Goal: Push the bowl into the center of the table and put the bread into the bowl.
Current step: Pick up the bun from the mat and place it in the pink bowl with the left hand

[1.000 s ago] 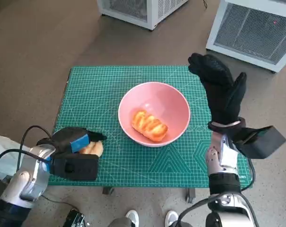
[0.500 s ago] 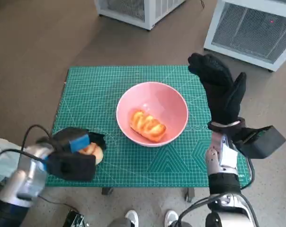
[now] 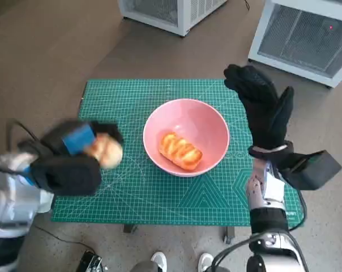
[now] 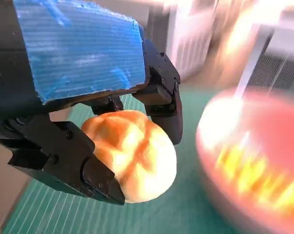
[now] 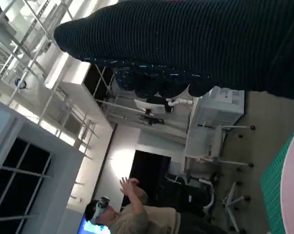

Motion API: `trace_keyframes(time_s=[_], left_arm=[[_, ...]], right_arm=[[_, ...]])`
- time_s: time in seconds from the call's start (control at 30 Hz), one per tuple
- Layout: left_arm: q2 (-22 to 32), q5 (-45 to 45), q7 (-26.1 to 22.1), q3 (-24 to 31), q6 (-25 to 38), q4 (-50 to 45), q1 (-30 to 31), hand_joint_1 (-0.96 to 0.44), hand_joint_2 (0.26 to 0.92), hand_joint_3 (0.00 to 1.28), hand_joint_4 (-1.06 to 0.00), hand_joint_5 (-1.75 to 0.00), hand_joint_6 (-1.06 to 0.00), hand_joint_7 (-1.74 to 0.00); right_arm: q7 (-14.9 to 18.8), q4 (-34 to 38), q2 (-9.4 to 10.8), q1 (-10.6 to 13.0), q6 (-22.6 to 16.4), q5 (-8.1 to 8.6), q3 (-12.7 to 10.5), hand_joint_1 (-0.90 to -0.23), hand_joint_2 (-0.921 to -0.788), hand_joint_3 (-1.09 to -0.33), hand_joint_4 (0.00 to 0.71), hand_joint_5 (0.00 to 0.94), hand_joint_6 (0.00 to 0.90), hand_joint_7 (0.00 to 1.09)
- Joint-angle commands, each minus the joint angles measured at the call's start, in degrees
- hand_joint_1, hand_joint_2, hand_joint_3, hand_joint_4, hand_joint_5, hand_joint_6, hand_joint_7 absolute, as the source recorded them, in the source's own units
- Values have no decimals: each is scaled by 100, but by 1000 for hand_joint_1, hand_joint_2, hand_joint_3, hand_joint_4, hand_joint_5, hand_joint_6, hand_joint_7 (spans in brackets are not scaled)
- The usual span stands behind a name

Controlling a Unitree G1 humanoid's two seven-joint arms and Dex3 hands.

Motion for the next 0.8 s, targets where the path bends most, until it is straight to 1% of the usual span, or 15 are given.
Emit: trace_keyframes(time_s=[0.03, 0.2, 0.33, 0.63, 0.8], left_arm=[[-224, -39, 67, -8, 214, -309, -438, 3, 904, 46, -789, -1075, -641, -1139], [-433, -24, 63, -135, 335, -373, -809, 3, 903, 43, -798, -1061, -642, -1143], [-638, 17, 41, -379, 230, -227, -1196, 3, 902, 42, -799, -1055, -646, -1145], [-1065, 388, 11, -1075, 58, 368, -1942, 2, 903, 41, -790, -1066, -656, -1130], [-1349, 535, 79, -1357, -22, 838, -2226, 2, 913, 35, -758, -1085, -653, -1149]], right_arm=[[42, 47, 0, 111, 60, 31, -1, -685, -921, -696, 263, 2, 162, 420], [47, 36, 2, 126, 57, 44, -2, -685, -921, -696, 263, 2, 162, 421], [49, 13, 0, 150, 50, 48, -5, -684, -921, -695, 263, 1, 162, 422], [27, 8, 7, 195, 39, 40, -8, -681, -921, -696, 265, 2, 161, 423], [12, -30, 6, 235, 50, 43, -10, -678, -921, -695, 268, 3, 162, 424]])
